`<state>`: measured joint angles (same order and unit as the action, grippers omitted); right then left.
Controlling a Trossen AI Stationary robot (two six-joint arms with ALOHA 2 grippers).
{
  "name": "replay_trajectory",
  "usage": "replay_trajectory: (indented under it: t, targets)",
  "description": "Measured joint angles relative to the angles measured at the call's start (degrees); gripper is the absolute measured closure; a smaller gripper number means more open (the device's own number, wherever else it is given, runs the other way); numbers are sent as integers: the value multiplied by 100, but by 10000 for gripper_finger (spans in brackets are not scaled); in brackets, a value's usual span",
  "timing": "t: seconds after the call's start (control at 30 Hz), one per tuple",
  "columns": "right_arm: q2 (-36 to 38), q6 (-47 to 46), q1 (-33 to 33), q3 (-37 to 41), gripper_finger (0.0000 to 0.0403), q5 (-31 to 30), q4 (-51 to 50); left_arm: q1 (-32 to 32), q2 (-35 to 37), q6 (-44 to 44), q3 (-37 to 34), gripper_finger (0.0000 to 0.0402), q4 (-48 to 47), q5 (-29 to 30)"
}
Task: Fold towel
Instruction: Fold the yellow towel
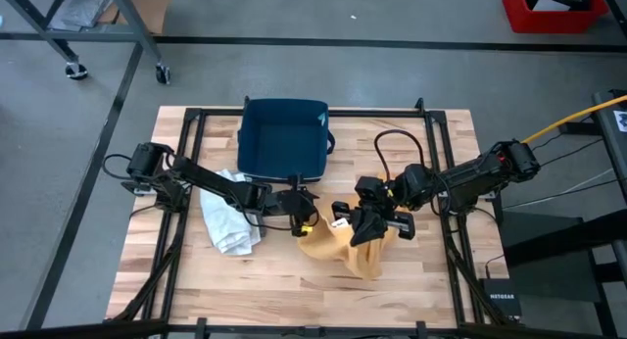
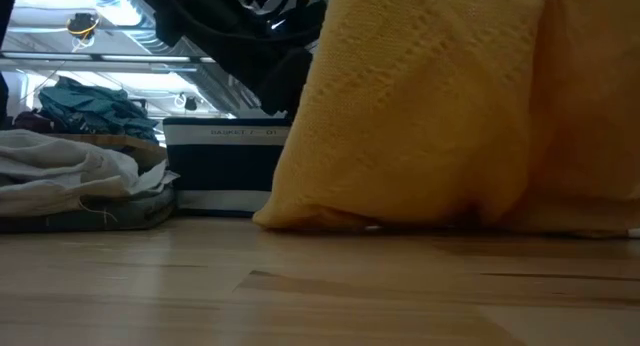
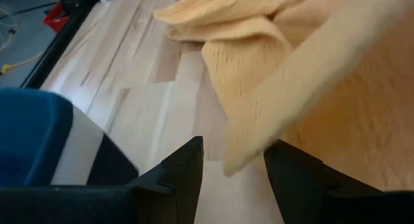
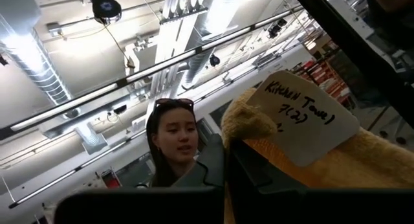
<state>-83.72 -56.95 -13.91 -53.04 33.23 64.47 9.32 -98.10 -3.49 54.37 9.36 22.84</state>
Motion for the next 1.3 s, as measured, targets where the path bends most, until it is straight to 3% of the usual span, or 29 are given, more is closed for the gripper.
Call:
replay_trajectory:
  t: [0.17, 0.53, 0.63, 0.83, 1.07, 1.3]
  targets:
    - [0, 15, 0, 0, 398, 31, -4, 0, 0, 25, 0, 247, 178, -482]
    - [0, 20, 0, 0, 398, 3, -6, -26, -428, -135, 0, 255, 641, -477]
    - [0, 22, 0, 0, 398, 8, -13, -26, -450, -252, 0, 285, 739, -470]
    - [0, 22, 0, 0, 398, 41, -10, -6, -446, -197, 0, 387, 661, -443]
    - [0, 28, 7, 2, 398, 246, -11, 238, -180, 84, 0, 398, -330, -316]
    - [0, 344, 29, 2, 398, 332, -55, 684, 986, 187, -2, 400, -1887, 321]
